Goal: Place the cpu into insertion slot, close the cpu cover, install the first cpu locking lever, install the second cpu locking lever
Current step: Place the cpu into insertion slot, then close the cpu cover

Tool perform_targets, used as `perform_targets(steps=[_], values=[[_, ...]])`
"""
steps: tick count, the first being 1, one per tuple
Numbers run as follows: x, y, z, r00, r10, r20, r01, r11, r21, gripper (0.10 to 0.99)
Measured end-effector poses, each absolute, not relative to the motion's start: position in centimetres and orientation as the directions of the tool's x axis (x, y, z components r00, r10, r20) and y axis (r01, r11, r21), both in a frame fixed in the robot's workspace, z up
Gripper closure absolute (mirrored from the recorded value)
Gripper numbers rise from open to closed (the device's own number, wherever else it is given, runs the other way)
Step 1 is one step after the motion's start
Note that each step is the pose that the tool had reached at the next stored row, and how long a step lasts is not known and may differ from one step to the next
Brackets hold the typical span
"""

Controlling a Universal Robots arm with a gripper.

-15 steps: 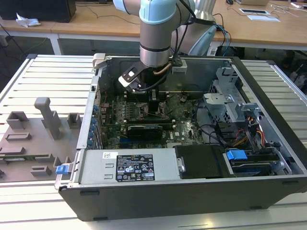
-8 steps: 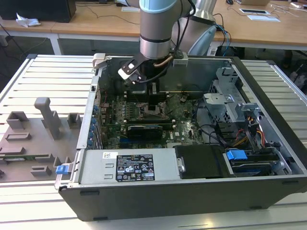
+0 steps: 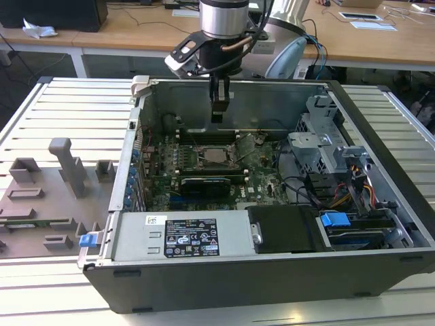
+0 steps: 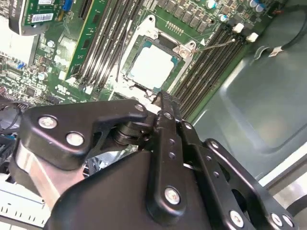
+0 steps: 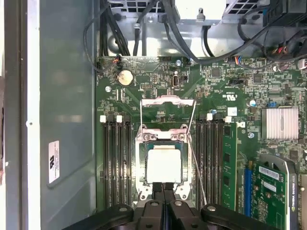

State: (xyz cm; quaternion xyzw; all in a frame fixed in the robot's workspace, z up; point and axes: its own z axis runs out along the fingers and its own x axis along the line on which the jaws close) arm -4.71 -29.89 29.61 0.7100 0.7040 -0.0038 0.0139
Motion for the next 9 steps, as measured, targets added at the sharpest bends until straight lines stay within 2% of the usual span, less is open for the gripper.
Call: perform_targets(steps=[9], values=[[-4.71,-29.88,29.68,0.009,1.0,-0.025,1.0,-0.008,0.014,0.98]])
